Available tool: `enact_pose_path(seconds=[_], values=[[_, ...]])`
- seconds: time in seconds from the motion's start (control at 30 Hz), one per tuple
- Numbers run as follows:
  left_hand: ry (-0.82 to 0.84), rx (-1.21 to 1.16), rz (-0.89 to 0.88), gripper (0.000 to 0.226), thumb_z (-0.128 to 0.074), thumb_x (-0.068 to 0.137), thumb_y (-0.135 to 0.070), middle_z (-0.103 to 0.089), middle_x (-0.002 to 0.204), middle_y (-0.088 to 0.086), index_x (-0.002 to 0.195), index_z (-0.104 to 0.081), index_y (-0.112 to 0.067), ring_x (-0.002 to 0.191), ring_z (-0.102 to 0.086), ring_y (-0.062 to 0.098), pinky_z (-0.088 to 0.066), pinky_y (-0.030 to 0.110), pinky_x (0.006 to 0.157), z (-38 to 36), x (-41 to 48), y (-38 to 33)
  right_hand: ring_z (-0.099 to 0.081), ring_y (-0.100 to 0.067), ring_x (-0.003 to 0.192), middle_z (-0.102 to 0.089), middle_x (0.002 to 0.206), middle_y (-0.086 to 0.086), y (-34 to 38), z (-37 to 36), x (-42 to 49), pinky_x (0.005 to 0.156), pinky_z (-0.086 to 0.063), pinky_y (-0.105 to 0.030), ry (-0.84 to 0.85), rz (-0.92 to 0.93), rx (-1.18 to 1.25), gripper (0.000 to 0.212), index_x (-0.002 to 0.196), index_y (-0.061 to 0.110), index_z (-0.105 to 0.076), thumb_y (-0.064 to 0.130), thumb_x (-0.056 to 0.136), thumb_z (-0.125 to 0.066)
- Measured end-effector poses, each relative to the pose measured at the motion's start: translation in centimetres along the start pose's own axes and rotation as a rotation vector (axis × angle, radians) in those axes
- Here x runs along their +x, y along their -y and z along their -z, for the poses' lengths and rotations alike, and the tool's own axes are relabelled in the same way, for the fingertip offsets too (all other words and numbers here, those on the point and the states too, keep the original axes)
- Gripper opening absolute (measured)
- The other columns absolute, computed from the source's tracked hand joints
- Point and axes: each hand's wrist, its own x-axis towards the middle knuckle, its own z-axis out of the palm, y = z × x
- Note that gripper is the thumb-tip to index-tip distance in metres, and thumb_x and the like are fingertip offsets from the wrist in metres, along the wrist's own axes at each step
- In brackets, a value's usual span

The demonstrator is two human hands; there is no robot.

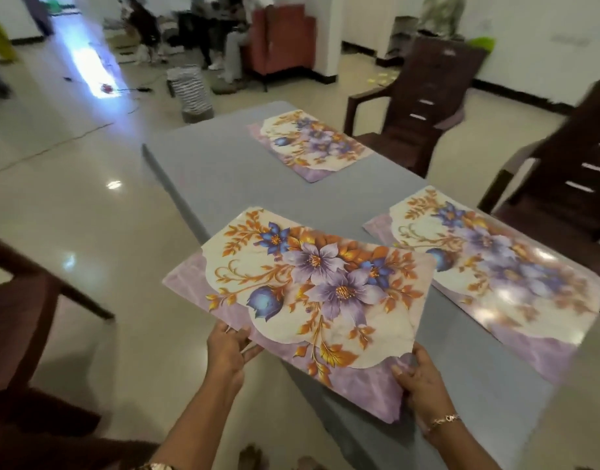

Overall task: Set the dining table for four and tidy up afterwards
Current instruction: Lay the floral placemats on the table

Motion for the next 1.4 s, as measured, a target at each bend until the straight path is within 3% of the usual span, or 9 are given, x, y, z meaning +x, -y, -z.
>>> enact_pose_path(seconds=[0.17,0.3,0.4,0.5,0.67,0.77,0.93,1.17,1.4], values=[[0.128,0.112,0.041,0.038,-0.04,0.089,0.011,-0.061,0.09,0.011,0.121,-0.052,-0.005,0.07,-0.058,0.023,-0.054,0.025,0.046,-2.2,3.3,-1.3,-0.065,-0.029,0.09,-0.068,0.102,-0.013,-1.0,-2.1,-1.6,0.072,-0.058,-0.03,-0.216,0.015,0.08,0.074,0.116,0.008,-0.053,0.022,0.052,-0.088],[0.191,0.216,0.094,0.038,-0.044,0.091,0.01,-0.061,0.113,0.019,0.126,-0.051,-0.002,0.082,-0.061,0.029,-0.057,0.031,0.057,-2.2,5.2,-1.5,-0.061,-0.03,0.092,-0.065,0.102,-0.014,-1.4,-3.7,-2.2,0.068,-0.056,-0.023,-0.373,-0.003,0.021,0.034,0.113,0.004,-0.052,-0.012,0.084,-0.055],[0.234,0.271,0.136,0.036,-0.047,0.09,0.01,-0.06,0.117,0.023,0.125,-0.049,0.001,0.088,-0.06,0.033,-0.054,0.042,0.074,-2.1,6.2,-2.1,-0.06,-0.034,0.097,-0.064,0.107,-0.021,-1.7,-4.9,-2.4,0.084,-0.052,-0.042,-0.504,-0.035,-0.097,0.028,0.109,0.001,-0.054,-0.012,0.084,-0.056],[0.254,0.302,0.159,0.035,-0.049,0.089,0.011,-0.06,0.115,0.023,0.123,-0.05,0.002,0.081,-0.061,0.032,-0.057,0.04,0.064,-2.1,6.6,-2.8,-0.06,-0.036,0.096,-0.065,0.103,-0.02,-2.0,-6.0,-2.8,0.088,-0.051,-0.046,-0.631,-0.071,-0.194,0.018,0.101,0.002,-0.057,-0.002,0.083,-0.062],[0.253,0.325,0.184,0.032,-0.049,0.091,0.008,-0.06,0.112,0.023,0.122,-0.051,0.004,0.09,-0.06,0.036,-0.057,0.031,0.048,-2.2,7.1,-2.9,-0.055,-0.028,0.085,-0.063,0.093,-0.013,-1.7,-7.5,-3.2,0.075,-0.043,-0.028,-0.844,-0.116,-0.289,0.017,0.097,0.002,-0.064,0.003,0.081,-0.066],[0.251,0.357,0.186,0.028,-0.051,0.091,0.007,-0.059,0.107,0.021,0.119,-0.051,0.005,0.087,-0.06,0.035,-0.056,0.03,0.048,-2.1,7.3,-2.9,-0.057,-0.029,0.085,-0.065,0.094,-0.013,-1.6,-8.0,-3.3,0.074,-0.045,-0.028,-0.896,-0.138,-0.275,0.018,0.096,0.002,-0.066,0.003,0.079,-0.07],[0.271,0.487,0.194,0.02,-0.056,0.09,0.001,-0.062,0.096,0.024,0.109,-0.053,0.009,0.078,-0.062,0.035,-0.055,0.045,0.072,-1.5,8.0,-3.2,-0.061,-0.036,0.091,-0.067,0.099,-0.018,-1.7,-8.7,-4.0,0.079,-0.05,-0.035,-0.99,-0.165,-0.224,0.022,0.094,0.003,-0.065,0.005,0.074,-0.075],[0.362,0.611,0.244,0.024,-0.06,0.09,-0.011,-0.054,0.061,0.015,0.072,-0.05,0.001,0.03,-0.051,0.016,-0.046,0.022,0.035,0.1,9.5,-3.7,-0.054,-0.029,0.079,-0.065,0.091,-0.017,-0.8,-9.9,-4.8,0.068,-0.038,-0.027,-1.053,-0.12,-0.36,0.014,0.083,0.005,-0.06,0.009,0.078,-0.072],[0.339,0.545,0.175,0.027,-0.057,0.091,-0.004,-0.049,0.05,0.01,0.068,-0.045,-0.004,0.032,-0.047,0.016,-0.044,0.021,0.036,0.2,10.9,-4.9,-0.05,-0.028,0.074,-0.055,0.079,-0.01,0.6,-11.3,-5.0,0.067,-0.037,-0.028,-1.038,0.019,-0.371,0.017,0.082,0.004,-0.051,0.006,0.081,-0.068]])
